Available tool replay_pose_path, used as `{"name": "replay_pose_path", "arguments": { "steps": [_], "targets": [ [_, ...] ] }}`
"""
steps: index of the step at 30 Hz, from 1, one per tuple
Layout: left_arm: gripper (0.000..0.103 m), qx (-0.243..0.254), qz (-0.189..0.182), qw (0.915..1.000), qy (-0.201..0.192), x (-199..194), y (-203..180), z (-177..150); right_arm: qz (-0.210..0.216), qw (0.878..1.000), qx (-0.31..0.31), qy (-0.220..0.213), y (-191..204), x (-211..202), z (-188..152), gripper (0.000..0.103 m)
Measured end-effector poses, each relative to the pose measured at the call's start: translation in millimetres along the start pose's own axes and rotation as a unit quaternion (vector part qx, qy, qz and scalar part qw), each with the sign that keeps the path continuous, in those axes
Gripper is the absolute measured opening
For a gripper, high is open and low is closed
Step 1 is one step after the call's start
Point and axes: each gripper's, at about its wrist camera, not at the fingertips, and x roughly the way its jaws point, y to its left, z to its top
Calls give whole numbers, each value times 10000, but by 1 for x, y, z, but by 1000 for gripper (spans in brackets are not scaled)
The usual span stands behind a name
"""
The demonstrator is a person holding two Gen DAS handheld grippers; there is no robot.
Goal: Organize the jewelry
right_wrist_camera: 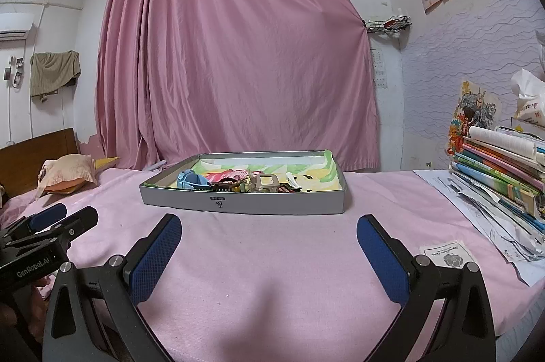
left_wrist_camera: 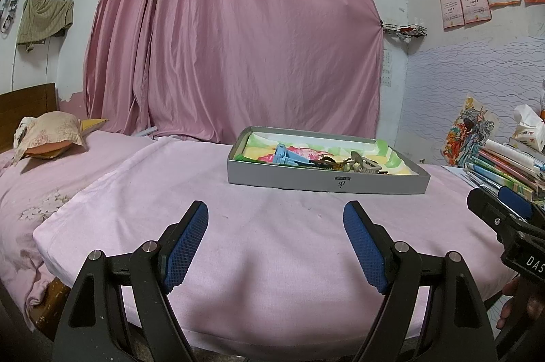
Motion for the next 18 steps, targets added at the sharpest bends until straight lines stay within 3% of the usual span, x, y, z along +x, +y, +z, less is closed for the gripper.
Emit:
{"name": "replay_pose_path", "arguments": {
  "steps": [18],
  "targets": [
    [77, -50, -36, 10000, 45, 1, 1, 0, 6, 10000, 19, -3, 1, -2, -1, 103]
  ]
}}
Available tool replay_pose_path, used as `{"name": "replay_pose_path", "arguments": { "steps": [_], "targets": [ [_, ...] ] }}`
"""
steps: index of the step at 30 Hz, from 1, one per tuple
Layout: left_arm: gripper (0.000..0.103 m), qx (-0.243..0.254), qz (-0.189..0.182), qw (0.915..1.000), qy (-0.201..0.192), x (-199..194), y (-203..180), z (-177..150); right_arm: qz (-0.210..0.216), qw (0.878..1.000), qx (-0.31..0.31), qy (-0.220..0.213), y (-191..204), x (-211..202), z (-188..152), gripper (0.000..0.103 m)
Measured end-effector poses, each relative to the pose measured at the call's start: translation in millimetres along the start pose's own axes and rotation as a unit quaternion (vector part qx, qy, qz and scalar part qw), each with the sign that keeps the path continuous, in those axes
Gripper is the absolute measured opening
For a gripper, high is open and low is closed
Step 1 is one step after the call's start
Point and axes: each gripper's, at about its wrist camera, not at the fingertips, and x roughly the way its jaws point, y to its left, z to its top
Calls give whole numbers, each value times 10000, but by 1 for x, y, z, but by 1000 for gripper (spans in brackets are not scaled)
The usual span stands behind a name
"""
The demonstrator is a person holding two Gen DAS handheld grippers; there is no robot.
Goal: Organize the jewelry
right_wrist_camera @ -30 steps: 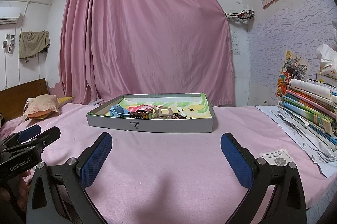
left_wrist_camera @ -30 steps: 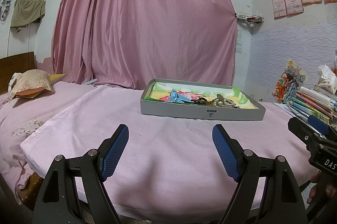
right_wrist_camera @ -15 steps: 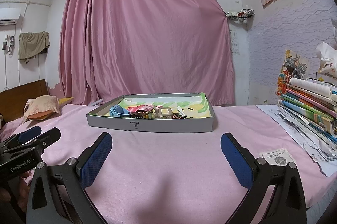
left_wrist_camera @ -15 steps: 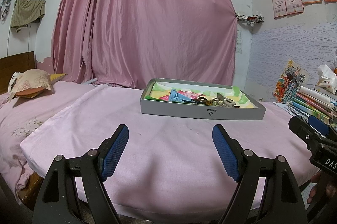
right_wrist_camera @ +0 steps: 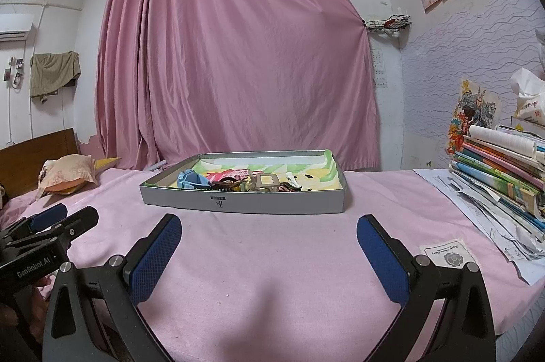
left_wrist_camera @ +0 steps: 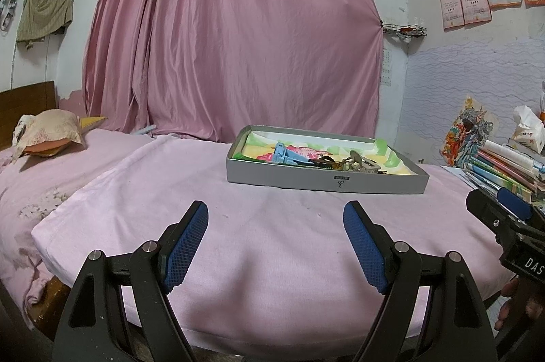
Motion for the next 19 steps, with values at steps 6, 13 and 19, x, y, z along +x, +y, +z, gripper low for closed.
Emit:
{"name": "replay_pose_path", "arguments": {
  "steps": [6, 13, 19],
  "targets": [
    [77, -48, 139, 9999, 42, 1, 1, -1, -1, 10000, 2, -3, 0, 0, 0, 103],
    [77, -22, 219, 9997, 59, 3, -1, -2, 0, 10000, 8, 2, 1, 0, -1, 103],
    [77, -22, 283, 9996, 51, 3, 1, -3, 2, 10000, 8, 2, 1, 0, -1, 103]
  ]
}}
